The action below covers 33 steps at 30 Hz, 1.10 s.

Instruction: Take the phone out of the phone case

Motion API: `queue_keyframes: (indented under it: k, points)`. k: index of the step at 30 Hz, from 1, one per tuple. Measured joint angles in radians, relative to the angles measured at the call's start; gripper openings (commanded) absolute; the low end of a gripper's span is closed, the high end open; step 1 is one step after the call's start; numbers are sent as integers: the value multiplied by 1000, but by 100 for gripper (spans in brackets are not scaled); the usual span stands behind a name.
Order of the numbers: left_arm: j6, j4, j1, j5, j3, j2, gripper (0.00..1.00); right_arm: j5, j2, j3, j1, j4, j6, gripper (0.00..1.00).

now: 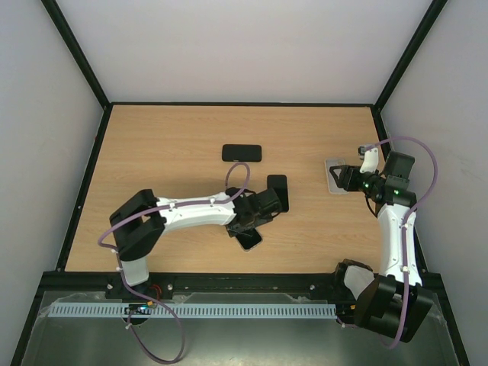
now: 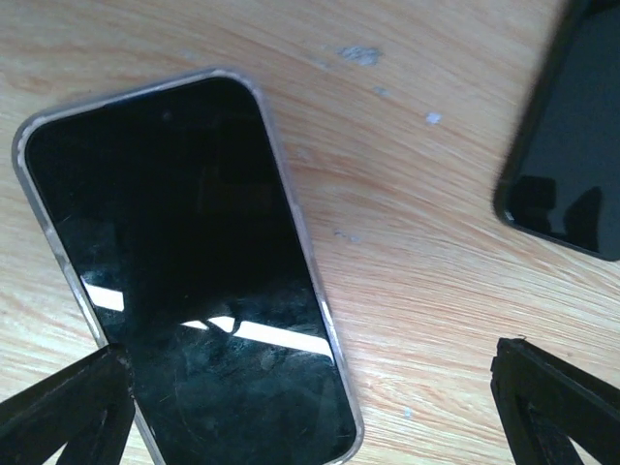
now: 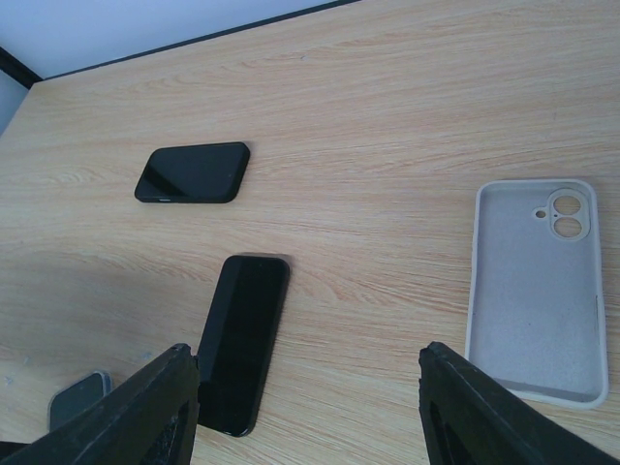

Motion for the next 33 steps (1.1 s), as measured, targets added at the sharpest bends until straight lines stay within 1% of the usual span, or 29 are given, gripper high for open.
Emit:
queue_keyframes:
  k: [3,7,20,26,33]
  points:
    - [-39,-88,12,24,69,60,100,0,0,0,0,0,-1,61]
    - [-62,-126,34,66,77,71,99,0,0,0,0,0,-2,61]
    - [-43,-126,156,177,77,71,99,0,0,0,0,0,-3,61]
    - [-29,-124,183,213,74,72,99,0,0,0,0,0,-3,61]
    - [-23,-121,187,254,72,80,99,0,-2,0,0,0,-3,61]
